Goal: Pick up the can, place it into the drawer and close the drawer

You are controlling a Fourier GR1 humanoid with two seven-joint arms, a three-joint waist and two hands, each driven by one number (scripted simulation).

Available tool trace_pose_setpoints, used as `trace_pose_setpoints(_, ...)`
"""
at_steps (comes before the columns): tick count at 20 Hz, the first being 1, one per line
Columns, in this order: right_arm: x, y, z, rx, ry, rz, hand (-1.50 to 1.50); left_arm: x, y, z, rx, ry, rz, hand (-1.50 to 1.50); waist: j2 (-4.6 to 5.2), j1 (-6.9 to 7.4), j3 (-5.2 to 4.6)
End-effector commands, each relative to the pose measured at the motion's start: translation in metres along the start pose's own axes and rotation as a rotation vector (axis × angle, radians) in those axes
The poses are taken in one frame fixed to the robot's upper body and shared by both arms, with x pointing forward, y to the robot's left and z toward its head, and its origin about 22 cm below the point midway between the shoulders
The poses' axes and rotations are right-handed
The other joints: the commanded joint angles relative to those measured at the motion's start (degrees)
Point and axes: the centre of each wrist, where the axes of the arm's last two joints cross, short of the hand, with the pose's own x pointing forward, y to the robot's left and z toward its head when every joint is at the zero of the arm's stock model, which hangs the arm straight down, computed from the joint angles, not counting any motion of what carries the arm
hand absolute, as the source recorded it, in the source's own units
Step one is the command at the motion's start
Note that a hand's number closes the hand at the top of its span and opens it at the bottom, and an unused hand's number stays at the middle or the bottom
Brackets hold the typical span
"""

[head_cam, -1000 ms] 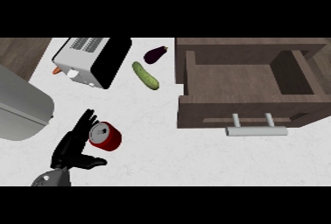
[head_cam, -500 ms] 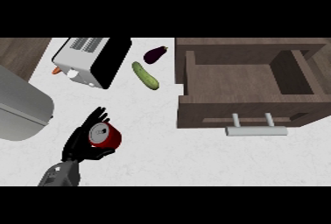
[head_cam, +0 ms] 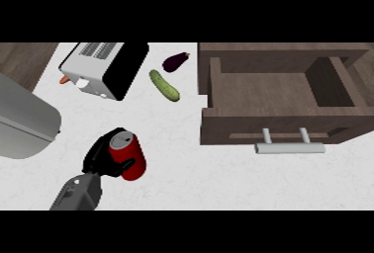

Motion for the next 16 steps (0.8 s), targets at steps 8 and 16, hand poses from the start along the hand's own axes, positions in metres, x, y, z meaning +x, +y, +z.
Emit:
trace_pose_setpoints(8,0.008,0.011,-0.005,-0.025,0.000,0.014,-1.50,0.025,-0.035,-0.004,-0.018,-0.146,0.019,1.50,-0.08,0.64,0.03)
trace_pose_setpoints(16,0.019,0.008,0.007,-0.033,-0.013,0.000,-1.50,0.077,-0.067,-0.038,0.251,-0.264,0.017,1.50,-0.22,0.18,0.03)
